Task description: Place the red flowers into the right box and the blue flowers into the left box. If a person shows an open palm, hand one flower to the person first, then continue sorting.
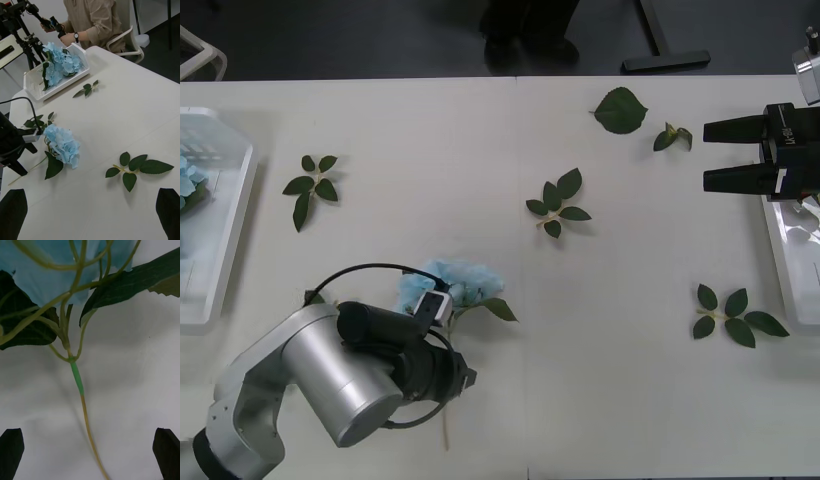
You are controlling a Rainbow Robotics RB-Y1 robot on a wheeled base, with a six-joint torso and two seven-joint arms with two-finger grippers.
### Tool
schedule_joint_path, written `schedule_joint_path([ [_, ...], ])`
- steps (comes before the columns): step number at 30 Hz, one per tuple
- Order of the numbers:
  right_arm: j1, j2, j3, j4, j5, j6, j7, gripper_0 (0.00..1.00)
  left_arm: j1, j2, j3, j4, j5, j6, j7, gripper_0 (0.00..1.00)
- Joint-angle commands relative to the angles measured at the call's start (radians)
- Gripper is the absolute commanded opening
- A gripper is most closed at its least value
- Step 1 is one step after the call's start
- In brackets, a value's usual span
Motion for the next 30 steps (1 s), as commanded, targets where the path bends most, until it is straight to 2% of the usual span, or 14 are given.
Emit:
schedule_joint_path([
  [1, 0.011, -0.048, 0.006, -0.028, -0.009, -0.006, -0.006, 1.00, -0.066, -0.043, -0.067, 0.032, -0.064, -0.016, 0.057, 1.00],
  [14, 0.010, -0.048, 0.006, -0.029, -0.025, -0.001, -0.006, 1.00, -0.101, -0.063, -0.094, 0.053, -0.168, -0.017, 0.050, 1.00],
  [25, 0.011, -0.048, 0.008, -0.031, -0.028, -0.001, -0.006, 1.00, -0.124, -0.084, -0.105, 0.136, -0.179, -0.076, 0.047, 1.00],
  [27, 0.010, -0.048, 0.008, -0.031, -0.029, -0.001, -0.006, 1.00, -0.124, -0.084, -0.108, 0.136, -0.181, -0.074, 0.045, 0.70],
  [28, 0.010, -0.048, 0.008, -0.031, -0.029, -0.001, -0.006, 1.00, -0.124, -0.084, -0.111, 0.136, -0.184, -0.077, 0.045, 0.50],
  [30, 0.011, -0.048, 0.006, -0.029, -0.029, -0.001, -0.006, 1.00, -0.124, -0.084, -0.111, 0.136, -0.185, -0.079, 0.045, 0.32],
])
